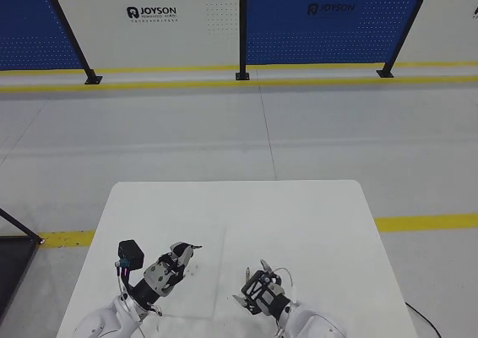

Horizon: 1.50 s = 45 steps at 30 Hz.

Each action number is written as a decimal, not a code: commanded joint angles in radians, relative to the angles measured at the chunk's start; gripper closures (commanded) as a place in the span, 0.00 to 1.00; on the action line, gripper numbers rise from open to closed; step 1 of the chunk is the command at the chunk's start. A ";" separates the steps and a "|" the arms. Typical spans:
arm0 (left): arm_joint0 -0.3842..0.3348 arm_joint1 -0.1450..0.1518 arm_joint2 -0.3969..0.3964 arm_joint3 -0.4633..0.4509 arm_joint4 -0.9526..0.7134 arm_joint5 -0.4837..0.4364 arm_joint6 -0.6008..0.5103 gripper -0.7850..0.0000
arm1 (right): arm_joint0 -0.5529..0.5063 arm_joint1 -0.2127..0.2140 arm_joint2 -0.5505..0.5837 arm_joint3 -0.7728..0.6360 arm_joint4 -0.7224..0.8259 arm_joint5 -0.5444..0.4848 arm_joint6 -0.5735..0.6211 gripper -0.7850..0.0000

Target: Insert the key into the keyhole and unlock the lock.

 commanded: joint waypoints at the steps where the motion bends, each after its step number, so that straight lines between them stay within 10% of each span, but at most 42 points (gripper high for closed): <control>1: 0.000 0.000 0.000 0.000 0.000 0.000 0.000 1.00 | 0.012 -0.007 -0.017 0.022 -0.020 0.059 -0.006 0.00; 3: 0.000 0.000 0.000 0.000 0.000 0.000 0.000 1.00 | 0.021 -0.014 -0.037 0.044 -0.036 0.107 -0.011 0.00; 10: 0.000 0.000 0.000 0.000 0.000 0.000 0.000 1.00 | 0.057 -0.033 -0.081 0.109 -0.049 0.185 -0.011 0.48; 23: 0.000 0.000 0.000 0.000 0.000 0.000 0.000 1.00 | 0.081 -0.050 -0.113 0.164 -0.043 0.206 -0.020 0.65; 28: 0.000 0.000 0.000 0.000 0.000 0.000 0.000 1.00 | 0.081 -0.051 -0.114 0.169 -0.035 0.200 -0.031 1.00; 45: -0.005 -0.001 0.004 -0.001 -0.013 0.003 0.003 1.00 | 0.041 -0.022 0.066 0.041 0.311 -0.060 -0.203 1.00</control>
